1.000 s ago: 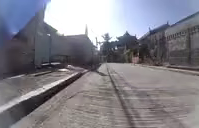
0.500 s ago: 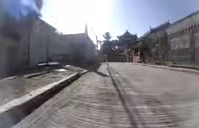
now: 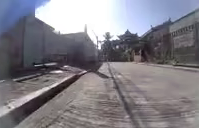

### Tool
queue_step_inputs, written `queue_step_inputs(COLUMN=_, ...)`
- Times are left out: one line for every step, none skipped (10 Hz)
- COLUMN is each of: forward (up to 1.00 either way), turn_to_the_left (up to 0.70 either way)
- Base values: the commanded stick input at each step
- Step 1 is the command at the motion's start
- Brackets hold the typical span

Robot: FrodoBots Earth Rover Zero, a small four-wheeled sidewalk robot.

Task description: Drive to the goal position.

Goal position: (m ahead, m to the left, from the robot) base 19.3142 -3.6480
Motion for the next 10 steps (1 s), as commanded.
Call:
queue_step_inputs(forward=0.85, turn_to_the_left=-0.03)
queue_step_inputs(forward=0.85, turn_to_the_left=-0.03)
queue_step_inputs(forward=0.85, turn_to_the_left=-0.03)
queue_step_inputs(forward=0.85, turn_to_the_left=-0.03)
queue_step_inputs(forward=0.85, turn_to_the_left=-0.03)
queue_step_inputs(forward=0.85, turn_to_the_left=-0.03)
queue_step_inputs(forward=0.85, turn_to_the_left=-0.03)
queue_step_inputs(forward=0.85, turn_to_the_left=-0.03)
queue_step_inputs(forward=0.85, turn_to_the_left=-0.03)
queue_step_inputs(forward=0.85, turn_to_the_left=-0.03)
